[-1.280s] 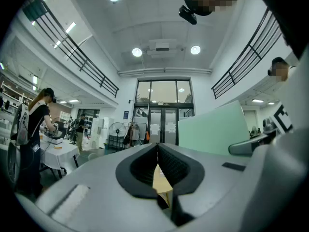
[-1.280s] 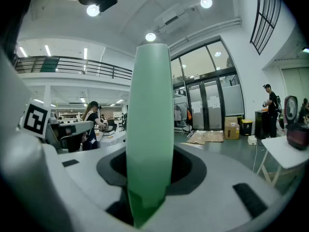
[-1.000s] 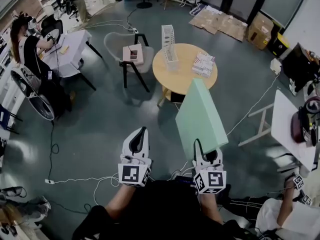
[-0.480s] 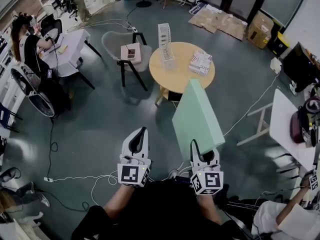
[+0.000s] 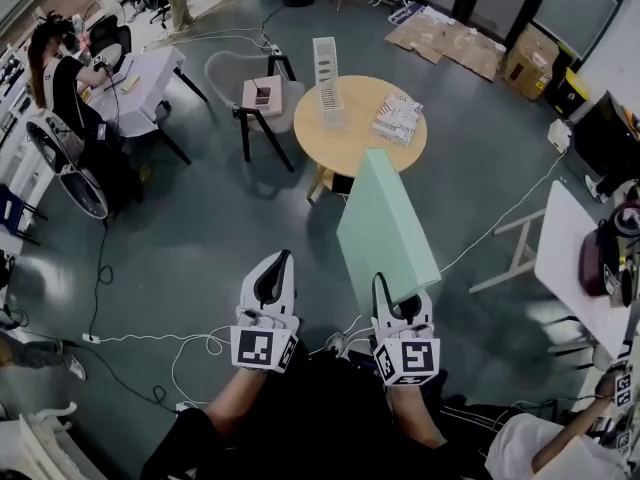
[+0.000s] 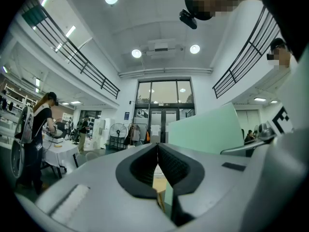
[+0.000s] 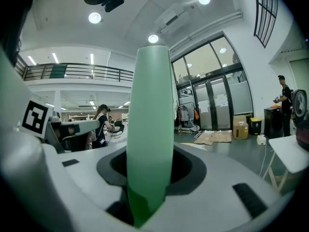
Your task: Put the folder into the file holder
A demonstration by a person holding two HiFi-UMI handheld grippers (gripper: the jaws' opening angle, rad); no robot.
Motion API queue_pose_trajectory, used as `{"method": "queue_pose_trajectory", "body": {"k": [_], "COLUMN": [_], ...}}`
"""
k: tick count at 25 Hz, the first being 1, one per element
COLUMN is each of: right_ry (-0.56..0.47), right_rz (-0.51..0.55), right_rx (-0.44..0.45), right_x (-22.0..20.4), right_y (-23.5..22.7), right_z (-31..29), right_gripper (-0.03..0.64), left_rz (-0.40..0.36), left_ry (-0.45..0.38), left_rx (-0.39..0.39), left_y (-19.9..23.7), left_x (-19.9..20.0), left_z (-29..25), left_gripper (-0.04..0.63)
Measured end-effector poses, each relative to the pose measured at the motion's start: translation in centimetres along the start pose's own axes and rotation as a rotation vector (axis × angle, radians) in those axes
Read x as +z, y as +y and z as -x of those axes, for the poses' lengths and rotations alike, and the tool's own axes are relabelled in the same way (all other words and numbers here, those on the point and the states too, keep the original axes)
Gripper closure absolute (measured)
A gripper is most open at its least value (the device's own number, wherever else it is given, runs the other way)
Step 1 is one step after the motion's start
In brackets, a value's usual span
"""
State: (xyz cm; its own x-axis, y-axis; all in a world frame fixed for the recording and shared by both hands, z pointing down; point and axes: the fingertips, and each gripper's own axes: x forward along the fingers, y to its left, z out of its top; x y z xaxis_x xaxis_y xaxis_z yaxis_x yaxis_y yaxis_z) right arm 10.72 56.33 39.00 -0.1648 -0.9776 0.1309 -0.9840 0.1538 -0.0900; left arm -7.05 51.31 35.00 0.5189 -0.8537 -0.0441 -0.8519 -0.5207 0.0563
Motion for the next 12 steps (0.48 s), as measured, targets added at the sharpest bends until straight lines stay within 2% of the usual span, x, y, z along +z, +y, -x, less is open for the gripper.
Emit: {"method": "queue_pose_trajectory", "body": {"k": [4, 12], "right_ry": [0.007, 0.0], "right_rz": [-0.006, -0.003], "right_rx": [0.015, 0.015], "right_x": [-0.7, -0.1], "right_y": [-1.1, -2.4], "right_z": [-0.5, -2.5], "right_gripper": [0.472, 0.471], "left_rz": [-0.004, -0.005], "left_ry": [-0.011, -0.009], "left_rx": [0.01, 0.025], "left_y": [-1.0, 0.1], "left_x": [0.0, -0.9], "left_z": [0.0, -2.9], "left_gripper": [0.588, 0.588]}}
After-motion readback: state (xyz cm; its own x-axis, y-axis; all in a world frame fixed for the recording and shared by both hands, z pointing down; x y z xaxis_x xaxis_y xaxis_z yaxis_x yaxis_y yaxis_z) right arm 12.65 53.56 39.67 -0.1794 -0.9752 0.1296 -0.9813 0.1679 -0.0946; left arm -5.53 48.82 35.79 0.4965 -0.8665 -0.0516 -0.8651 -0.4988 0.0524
